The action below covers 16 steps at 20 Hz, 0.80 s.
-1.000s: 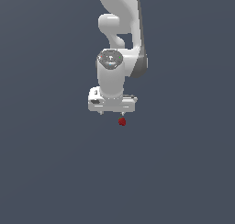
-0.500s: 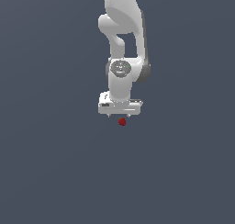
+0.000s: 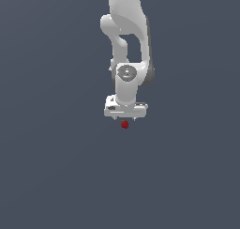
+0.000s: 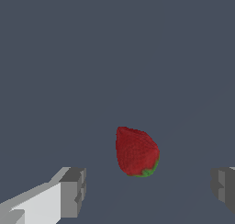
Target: Pick up the object and move it to a goal position.
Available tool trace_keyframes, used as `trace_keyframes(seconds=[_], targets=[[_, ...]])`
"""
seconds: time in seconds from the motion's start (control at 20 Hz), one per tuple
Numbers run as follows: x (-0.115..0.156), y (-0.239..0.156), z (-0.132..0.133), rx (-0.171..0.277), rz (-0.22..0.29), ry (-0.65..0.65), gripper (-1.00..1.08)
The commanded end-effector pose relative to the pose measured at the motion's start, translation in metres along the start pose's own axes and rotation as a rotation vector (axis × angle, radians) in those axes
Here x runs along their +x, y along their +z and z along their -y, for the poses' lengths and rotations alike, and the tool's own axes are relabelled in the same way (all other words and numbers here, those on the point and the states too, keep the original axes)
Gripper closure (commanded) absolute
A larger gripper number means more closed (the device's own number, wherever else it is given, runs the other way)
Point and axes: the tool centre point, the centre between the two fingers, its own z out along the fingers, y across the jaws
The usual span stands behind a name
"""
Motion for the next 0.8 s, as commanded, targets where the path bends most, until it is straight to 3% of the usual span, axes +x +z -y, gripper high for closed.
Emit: trace_keyframes(seconds=[0.0,0.75], targets=[[0.000,0.000,0.000,0.000,0.000,0.000,-0.92],[-0.001,0.049,0.001,0.000,-0.001,0.001,-0.92]])
